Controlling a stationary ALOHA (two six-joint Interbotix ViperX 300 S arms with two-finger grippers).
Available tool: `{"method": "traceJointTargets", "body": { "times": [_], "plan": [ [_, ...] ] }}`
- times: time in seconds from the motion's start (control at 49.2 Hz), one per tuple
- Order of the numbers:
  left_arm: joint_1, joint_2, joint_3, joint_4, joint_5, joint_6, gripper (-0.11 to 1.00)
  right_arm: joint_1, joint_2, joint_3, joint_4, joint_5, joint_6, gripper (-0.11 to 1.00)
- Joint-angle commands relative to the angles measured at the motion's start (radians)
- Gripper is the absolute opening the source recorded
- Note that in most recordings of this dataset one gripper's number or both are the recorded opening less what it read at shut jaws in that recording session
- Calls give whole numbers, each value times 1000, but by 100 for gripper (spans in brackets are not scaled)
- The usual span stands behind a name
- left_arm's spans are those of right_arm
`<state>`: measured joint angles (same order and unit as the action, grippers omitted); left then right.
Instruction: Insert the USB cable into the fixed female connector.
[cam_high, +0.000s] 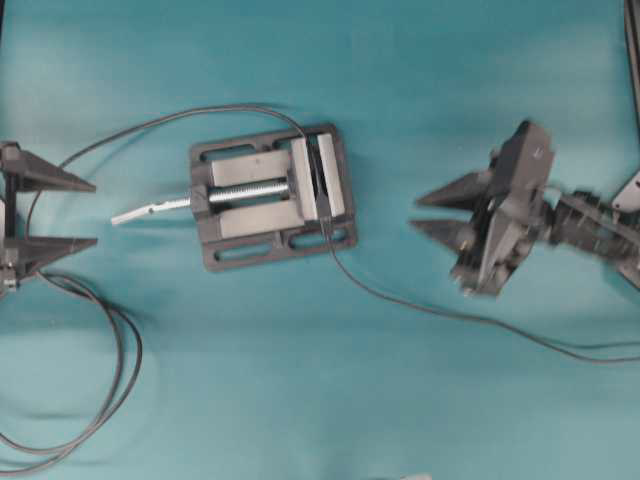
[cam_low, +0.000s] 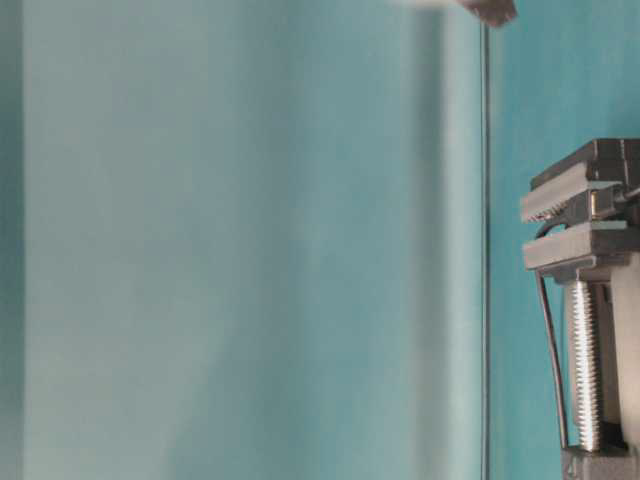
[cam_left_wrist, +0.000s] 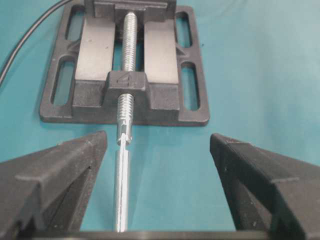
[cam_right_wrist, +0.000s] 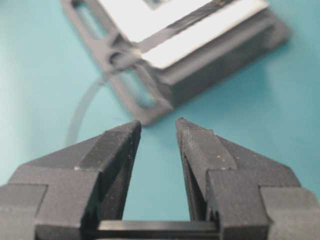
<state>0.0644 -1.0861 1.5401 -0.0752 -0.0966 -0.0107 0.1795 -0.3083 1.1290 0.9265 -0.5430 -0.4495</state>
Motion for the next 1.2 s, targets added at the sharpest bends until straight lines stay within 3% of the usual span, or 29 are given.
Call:
{"method": "traceJointTargets", "body": {
  "times": [0.0,0.122,0.244,0.345,0.427,0.691,0.833,1.036,1.179],
  "plan": [
    [2,6,-12,3,-5,2,100,-67,-64,35,-138,34,52,39],
    [2,6,-11,3,-5,2,100,-173,-124,100,-316,61,126,39],
    [2,6,-12,2,-5,2,100,-265,-181,133,-423,114,152,39],
    [2,6,-11,2,-5,2,100,-319,-264,164,-482,161,155,39],
    [2,6,-11,3,-5,2,100,-342,-347,193,-506,198,155,39],
    [2,6,-12,3,-5,2,100,-356,-598,298,-508,318,156,39],
    [2,6,-11,3,-5,2,100,-353,-635,324,-523,322,156,39],
    [2,6,-11,3,-3,2,100,-330,-647,362,-649,247,161,38],
    [2,6,-11,3,-5,2,100,-330,-647,382,-655,241,198,38]
  ]
}}
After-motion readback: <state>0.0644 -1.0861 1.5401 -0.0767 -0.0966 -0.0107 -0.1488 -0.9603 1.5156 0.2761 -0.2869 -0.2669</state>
